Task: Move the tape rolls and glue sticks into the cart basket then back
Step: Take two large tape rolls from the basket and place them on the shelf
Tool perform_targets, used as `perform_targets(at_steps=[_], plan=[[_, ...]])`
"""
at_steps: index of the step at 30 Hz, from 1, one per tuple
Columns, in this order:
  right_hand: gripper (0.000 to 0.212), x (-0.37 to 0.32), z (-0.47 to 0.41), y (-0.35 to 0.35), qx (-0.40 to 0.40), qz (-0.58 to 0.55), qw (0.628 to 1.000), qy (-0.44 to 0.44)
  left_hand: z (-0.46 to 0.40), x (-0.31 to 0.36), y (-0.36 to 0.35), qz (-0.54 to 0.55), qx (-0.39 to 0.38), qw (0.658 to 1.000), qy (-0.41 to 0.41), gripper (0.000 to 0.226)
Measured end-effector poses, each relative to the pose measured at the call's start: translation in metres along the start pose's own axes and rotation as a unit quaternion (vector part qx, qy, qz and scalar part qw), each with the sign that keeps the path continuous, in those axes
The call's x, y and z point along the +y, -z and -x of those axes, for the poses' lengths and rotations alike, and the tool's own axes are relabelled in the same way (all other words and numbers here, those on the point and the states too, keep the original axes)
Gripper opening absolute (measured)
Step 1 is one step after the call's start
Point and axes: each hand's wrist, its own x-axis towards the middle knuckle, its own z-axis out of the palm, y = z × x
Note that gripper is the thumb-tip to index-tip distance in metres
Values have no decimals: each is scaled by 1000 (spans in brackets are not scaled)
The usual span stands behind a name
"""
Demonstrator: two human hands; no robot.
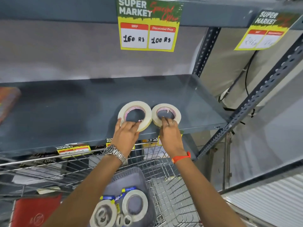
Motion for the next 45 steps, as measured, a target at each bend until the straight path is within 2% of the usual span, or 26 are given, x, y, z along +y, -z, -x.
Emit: perform_targets(at_steps=[3,6,10,18,22,27,32,34,36,37,39,41,43,45], plan=[[49,11,13,-3,30,10,999,-32,-15,7,2,3,14,1000,-24,42],[78,30,18,-4,-1,42,996,-84,-30,16,4,14,18,998,-56,40],[92,55,19,-7,-20,57,989,-135,-45,35,1,24,-83,995,-43,42],[95,65,22,-11,-32,65,989,-131,-59,64,-16,-5,-125,987,-103,44],[96,65,23,-15,-28,58,989,-131,-63,68,-22,-3,-132,986,-106,45],[93,69,24,-21,-19,64,990,-125,-49,63,-26,16,-110,991,-71,56],[82,62,31,-20,20,25,991,-129,22,44,-43,134,30,990,-15,52],[71,52,48,-26,77,2,992,-103,68,32,-56,161,0,986,43,54],[58,38,73,-45,119,-1,993,-25,116,13,-73,150,-67,981,103,55],[52,31,84,-57,112,7,993,19,138,4,-82,145,-107,974,138,53],[41,19,102,-84,30,15,996,78,174,-15,-98,140,-189,949,209,54],[35,9,117,-116,-106,4,988,113,208,-31,-113,154,-249,914,282,56],[27,3,133,-146,-247,5,957,150,235,-43,-130,157,-276,891,324,51],[24,-4,145,-172,-373,-14,917,143,256,-51,-149,120,-322,883,320,52]])
